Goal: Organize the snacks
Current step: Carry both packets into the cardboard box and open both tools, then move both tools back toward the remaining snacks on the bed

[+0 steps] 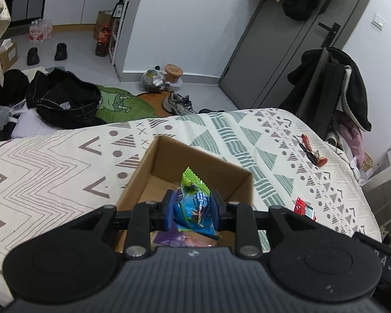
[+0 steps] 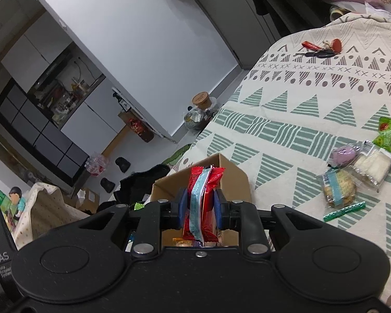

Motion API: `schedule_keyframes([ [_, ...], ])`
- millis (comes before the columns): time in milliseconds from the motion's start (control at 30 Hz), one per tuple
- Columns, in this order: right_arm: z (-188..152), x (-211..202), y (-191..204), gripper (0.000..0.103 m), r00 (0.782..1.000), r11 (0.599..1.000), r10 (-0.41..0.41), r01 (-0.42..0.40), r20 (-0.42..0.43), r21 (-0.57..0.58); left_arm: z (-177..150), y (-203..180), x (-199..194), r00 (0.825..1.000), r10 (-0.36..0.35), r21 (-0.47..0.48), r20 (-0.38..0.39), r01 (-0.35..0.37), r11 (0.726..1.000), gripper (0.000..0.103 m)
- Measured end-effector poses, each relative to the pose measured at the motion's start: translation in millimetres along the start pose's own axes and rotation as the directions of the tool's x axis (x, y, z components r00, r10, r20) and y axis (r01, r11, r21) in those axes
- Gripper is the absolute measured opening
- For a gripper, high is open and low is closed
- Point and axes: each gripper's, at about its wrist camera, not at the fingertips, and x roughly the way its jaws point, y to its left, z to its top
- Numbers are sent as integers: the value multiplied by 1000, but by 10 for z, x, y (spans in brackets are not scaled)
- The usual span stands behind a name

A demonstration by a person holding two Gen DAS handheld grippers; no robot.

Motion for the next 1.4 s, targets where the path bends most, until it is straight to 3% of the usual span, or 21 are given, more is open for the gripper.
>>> schedule_keyframes([
  [400,-68,288,44,22,998,1000,-29,29,-57,-1,42,224,338,997,-8,-52,-72,4,999,27],
  [667,-21,389,133,22,999,1000,-13,13,-45,-6,119,283,424,996,-9,-70,-91,3,998,45],
  [767,-11,390,195,32,1000,1000,-7,6,-23,-27,122,318,405,996,-8,-73,-92,2,997,53],
  [833,0,361,227,46,1000,999,-18,19,5,-44,115,333,387,996,-5,-73,-91,-2,997,60],
  [967,26,287,180,46,999,999,-45,46,18,-27,93,338,338,996,15,-72,-88,-22,997,76],
  [1033,31,248,142,53,998,998,-62,62,4,-26,85,314,306,996,45,-60,-82,-50,997,82],
  [1133,27,173,96,67,997,997,-76,76,-13,-29,73,274,252,995,56,-50,-86,-61,997,87],
  [1400,127,-184,-40,92,996,993,-92,92,2,-68,25,83,110,993,82,-13,-85,-83,996,93],
])
